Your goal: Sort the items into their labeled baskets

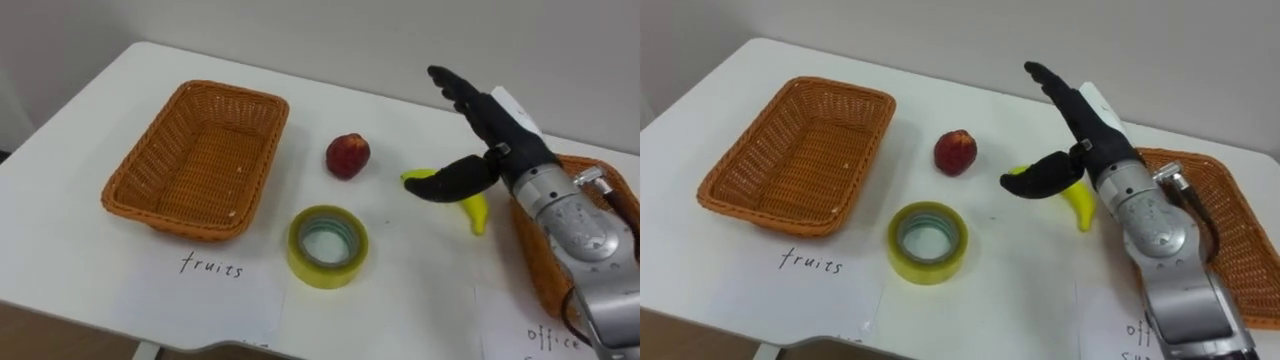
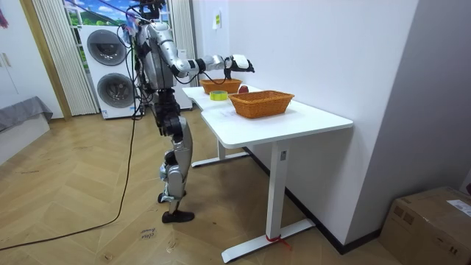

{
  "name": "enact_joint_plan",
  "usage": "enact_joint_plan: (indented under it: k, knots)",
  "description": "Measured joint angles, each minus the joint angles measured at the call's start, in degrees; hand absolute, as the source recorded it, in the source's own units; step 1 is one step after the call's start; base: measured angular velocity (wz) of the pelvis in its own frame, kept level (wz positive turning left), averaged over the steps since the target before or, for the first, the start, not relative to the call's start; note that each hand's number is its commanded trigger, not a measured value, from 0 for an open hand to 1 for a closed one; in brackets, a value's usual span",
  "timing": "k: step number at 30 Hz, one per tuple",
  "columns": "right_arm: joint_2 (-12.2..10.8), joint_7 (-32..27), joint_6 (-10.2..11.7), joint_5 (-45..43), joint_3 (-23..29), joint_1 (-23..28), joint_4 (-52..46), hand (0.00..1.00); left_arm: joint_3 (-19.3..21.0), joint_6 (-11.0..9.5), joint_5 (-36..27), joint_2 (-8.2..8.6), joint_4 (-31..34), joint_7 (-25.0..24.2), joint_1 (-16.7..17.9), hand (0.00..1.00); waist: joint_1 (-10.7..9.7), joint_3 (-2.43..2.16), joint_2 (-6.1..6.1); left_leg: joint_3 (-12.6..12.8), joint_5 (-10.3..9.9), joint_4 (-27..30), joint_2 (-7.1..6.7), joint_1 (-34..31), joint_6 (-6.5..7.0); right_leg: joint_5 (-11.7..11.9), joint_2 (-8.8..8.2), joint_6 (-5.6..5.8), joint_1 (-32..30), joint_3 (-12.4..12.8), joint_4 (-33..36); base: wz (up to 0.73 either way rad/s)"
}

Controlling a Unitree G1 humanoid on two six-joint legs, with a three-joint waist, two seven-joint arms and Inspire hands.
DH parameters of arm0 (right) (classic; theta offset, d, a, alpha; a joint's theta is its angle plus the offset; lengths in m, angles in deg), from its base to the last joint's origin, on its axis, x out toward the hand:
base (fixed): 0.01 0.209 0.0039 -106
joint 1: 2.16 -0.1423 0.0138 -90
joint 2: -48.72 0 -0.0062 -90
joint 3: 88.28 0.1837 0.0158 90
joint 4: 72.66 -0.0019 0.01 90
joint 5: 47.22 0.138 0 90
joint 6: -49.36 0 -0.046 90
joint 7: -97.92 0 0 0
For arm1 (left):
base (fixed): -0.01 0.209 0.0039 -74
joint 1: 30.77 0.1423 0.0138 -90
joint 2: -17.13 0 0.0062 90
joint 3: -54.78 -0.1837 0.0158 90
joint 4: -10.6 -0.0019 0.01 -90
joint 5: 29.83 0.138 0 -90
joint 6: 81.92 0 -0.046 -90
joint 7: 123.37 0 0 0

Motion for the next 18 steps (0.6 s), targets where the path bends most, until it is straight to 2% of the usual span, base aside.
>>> enact_joint_plan:
  k: [3, 18]
  knots:
    - [0.0, -0.79, -0.01, 0.06, -2.02, 0.07, 1.59, 0.0, -0.05, -0.02, -0.01, -0.03, 0.38, 0.06, 1.09, 0.0, -0.22, -0.16, 0.21, -0.43, 0.02, 0.23, -0.13, 0.0, 0.04, 0.02, -0.04, 0.04, 0.27, -0.13, 0.02, 0.04]
    - [-0.27, -2.69, 0.18, 1.52, -7.11, 0.11, 3.64, 0.0, -2.58, -0.54, 0.62, -0.11, 1.14, -0.11, 1.78, 0.0, 1.4, -0.05, 1.0, -1.47, 0.24, 1.03, -0.23, -0.46, -0.06, 0.04, -0.18, 0.06, 0.65, -1.49, 0.19, 0.04]
